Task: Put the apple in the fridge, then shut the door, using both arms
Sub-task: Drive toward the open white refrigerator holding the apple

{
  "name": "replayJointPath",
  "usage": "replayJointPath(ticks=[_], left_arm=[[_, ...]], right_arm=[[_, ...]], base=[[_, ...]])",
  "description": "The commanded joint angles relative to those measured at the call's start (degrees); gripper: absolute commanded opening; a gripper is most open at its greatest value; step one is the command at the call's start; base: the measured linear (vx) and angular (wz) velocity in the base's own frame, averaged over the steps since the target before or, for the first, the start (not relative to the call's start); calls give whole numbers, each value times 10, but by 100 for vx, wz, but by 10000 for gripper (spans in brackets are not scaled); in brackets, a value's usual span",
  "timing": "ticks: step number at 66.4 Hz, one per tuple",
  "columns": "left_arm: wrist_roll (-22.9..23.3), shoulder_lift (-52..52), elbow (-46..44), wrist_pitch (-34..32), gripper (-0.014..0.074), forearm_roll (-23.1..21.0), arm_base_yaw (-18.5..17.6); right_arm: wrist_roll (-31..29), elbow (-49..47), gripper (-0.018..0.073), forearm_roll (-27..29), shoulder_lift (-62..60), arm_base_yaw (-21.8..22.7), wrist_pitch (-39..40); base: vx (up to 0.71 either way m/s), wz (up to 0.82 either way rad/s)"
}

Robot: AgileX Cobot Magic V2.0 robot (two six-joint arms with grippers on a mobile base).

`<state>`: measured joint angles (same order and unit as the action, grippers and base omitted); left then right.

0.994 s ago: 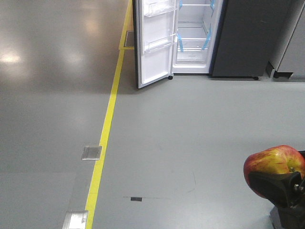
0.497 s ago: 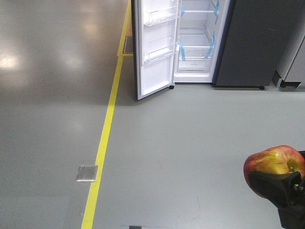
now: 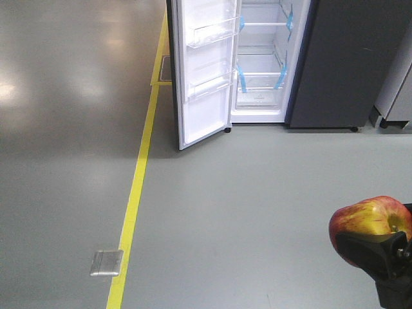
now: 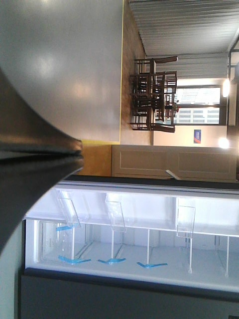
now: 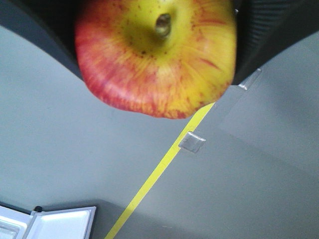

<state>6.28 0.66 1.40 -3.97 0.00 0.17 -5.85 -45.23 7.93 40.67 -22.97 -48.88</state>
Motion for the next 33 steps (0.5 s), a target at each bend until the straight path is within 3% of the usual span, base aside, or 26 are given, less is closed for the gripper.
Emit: replayJointPath(ticks=[1,33], left_arm=[[4,9,16,-41,-6,0,-1],[4,9,16,-41,-6,0,-1]], right_arm=[[-1,-17,194,5,-3,1,39],[-1,-17,194,5,-3,1,39]], base=[[26,-3],[22,0]])
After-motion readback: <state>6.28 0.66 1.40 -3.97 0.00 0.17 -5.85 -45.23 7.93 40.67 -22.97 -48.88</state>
